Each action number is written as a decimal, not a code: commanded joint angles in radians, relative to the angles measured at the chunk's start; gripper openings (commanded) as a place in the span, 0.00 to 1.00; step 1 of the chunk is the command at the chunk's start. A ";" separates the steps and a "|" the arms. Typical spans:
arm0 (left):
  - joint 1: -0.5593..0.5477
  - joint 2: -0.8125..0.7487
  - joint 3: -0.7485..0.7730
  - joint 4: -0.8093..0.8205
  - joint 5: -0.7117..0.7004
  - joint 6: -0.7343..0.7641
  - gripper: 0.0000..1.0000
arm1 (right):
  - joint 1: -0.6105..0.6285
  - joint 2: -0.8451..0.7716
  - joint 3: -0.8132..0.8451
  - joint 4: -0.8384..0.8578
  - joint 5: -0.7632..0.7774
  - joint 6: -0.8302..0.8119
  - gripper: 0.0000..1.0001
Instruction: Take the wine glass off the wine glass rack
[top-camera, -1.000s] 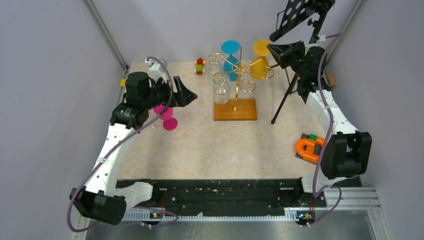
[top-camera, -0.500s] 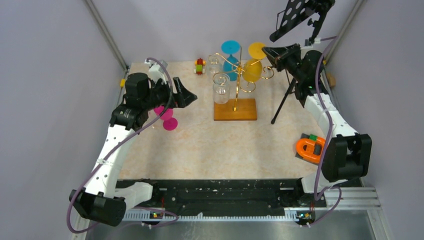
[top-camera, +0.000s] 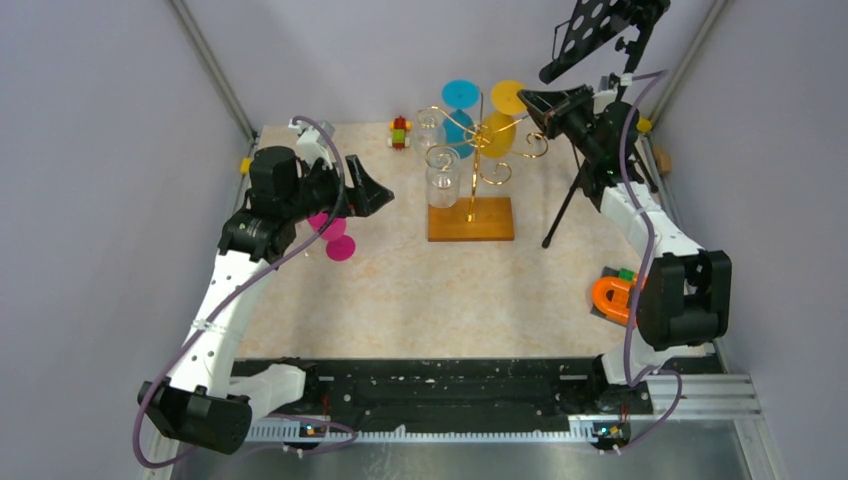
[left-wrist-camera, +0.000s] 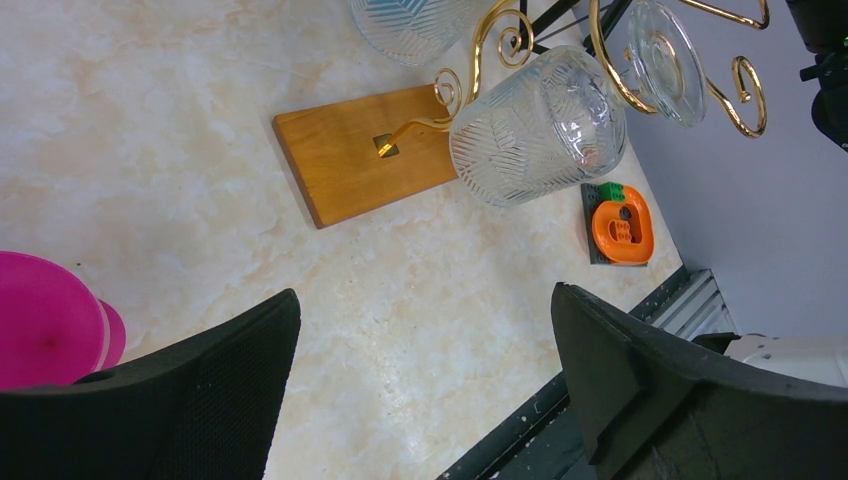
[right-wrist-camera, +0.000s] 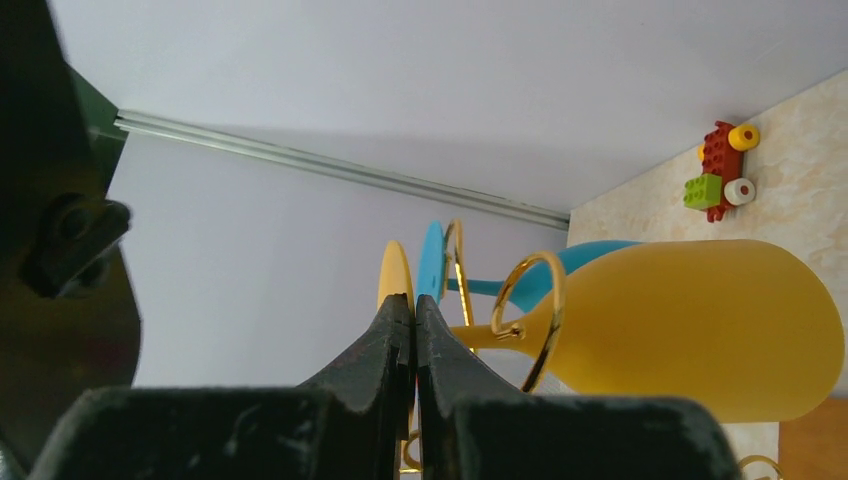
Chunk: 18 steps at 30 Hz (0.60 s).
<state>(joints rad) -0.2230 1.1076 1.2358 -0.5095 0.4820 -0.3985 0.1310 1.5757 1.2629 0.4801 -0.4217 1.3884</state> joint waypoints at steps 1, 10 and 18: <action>0.005 -0.023 0.001 0.009 -0.003 0.005 0.99 | 0.010 0.027 0.045 0.070 0.011 -0.014 0.00; 0.005 -0.014 0.007 0.005 -0.003 0.007 0.99 | 0.012 0.050 0.058 0.081 0.077 -0.041 0.00; 0.005 -0.013 0.010 0.002 -0.010 0.012 0.99 | 0.013 0.060 0.077 0.068 0.141 -0.025 0.00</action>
<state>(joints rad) -0.2230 1.1076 1.2358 -0.5251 0.4786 -0.3977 0.1432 1.6192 1.2663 0.4946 -0.3561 1.3727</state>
